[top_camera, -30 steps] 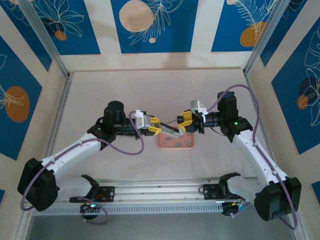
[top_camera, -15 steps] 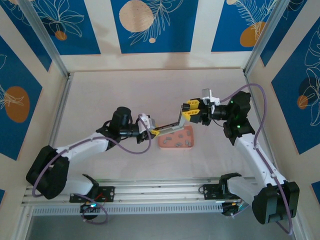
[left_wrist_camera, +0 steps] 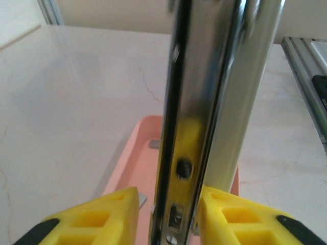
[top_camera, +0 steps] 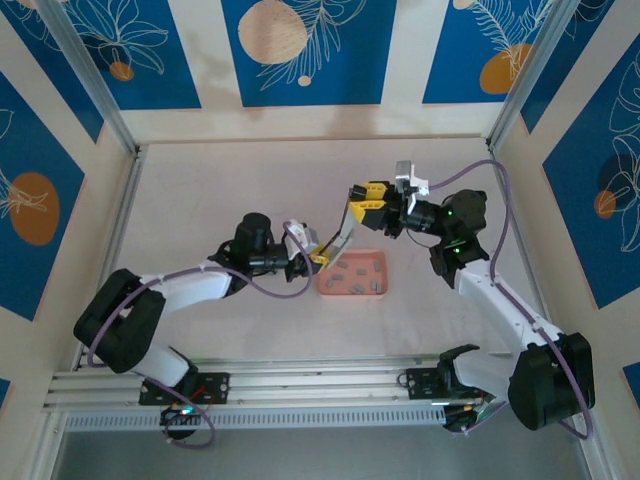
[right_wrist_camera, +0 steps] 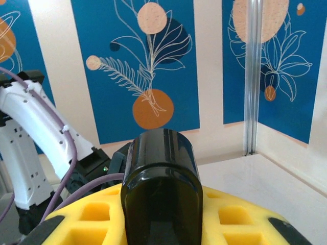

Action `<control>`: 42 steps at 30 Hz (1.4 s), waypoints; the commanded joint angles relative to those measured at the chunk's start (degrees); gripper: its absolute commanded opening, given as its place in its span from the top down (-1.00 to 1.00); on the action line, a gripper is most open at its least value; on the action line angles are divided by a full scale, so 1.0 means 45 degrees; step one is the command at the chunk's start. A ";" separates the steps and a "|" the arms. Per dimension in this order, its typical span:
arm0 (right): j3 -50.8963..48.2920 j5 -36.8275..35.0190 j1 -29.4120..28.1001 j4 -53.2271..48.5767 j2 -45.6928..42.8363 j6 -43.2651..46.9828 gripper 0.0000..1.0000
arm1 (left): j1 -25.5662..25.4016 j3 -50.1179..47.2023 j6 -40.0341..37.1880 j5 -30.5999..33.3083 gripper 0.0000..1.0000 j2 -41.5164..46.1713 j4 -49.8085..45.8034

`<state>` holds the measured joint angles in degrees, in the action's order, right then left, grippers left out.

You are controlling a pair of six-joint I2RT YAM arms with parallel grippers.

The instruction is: Load the staples into the stapler

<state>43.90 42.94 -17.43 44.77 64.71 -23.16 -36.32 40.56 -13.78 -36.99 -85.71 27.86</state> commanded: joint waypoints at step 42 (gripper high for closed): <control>0.0285 0.1714 -0.0277 0.2846 0.1614 -0.1855 1.00 | -0.0192 0.2213 0.0682 -0.2795 0.01 0.0580 -0.0766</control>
<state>42.33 50.43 -18.24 53.63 72.25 -30.24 -36.69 48.45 -10.94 -47.62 -82.08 23.11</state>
